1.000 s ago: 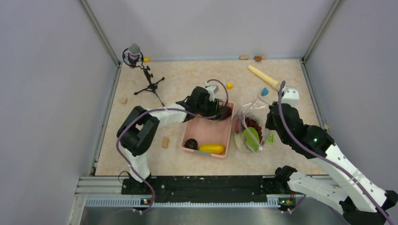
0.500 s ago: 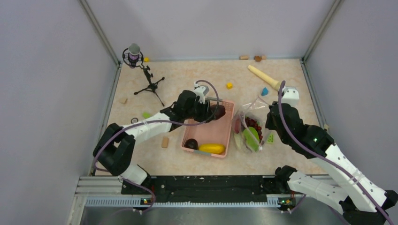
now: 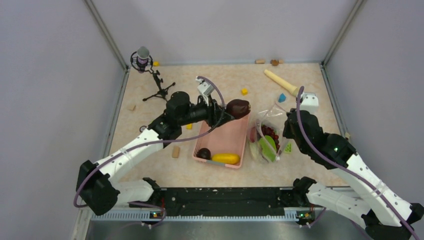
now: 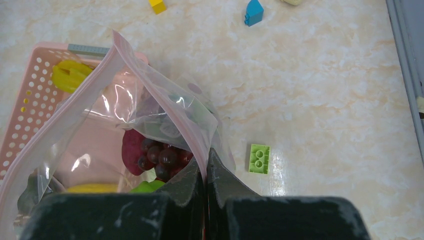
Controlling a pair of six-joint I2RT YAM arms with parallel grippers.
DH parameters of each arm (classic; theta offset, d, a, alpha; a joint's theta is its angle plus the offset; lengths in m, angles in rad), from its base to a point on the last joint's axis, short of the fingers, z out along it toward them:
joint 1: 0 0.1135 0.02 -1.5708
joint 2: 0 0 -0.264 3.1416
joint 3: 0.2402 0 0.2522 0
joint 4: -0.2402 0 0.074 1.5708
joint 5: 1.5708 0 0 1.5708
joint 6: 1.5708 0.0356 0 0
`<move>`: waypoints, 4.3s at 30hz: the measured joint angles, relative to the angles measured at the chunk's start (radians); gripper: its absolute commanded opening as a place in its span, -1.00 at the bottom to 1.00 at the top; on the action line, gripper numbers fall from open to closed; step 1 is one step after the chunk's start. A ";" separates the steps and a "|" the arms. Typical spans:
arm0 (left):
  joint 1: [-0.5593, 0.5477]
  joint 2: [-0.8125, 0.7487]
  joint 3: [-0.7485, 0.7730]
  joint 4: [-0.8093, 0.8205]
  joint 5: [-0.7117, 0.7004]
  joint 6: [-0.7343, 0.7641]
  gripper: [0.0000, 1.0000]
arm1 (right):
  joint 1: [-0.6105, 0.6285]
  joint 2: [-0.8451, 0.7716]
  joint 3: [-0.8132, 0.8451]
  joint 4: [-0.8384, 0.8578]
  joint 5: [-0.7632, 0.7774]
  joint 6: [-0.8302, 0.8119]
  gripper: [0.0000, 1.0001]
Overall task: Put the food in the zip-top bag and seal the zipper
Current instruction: Place the fake fruit in the zipper food storage bag, then pick up the fake fruit from the bin.
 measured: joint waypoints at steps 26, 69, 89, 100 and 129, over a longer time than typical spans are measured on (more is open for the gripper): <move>-0.281 0.195 0.321 -0.078 0.243 0.229 -1.00 | 0.000 -0.001 0.000 0.000 -0.007 0.000 -1.00; -0.282 0.173 0.304 -0.253 -0.057 0.281 0.95 | 0.000 -0.002 0.000 -0.001 -0.007 -0.002 -0.98; -0.210 0.030 -0.066 -0.266 -0.815 -0.161 0.94 | 0.000 0.000 0.000 -0.002 -0.007 -0.002 -0.98; -0.203 0.233 -0.072 -0.265 -0.855 -0.288 0.94 | 0.000 0.005 0.000 -0.002 -0.003 -0.001 -0.98; -0.053 0.529 -0.032 0.118 -1.029 -0.826 0.85 | 0.000 0.008 0.000 -0.002 -0.003 -0.001 -0.98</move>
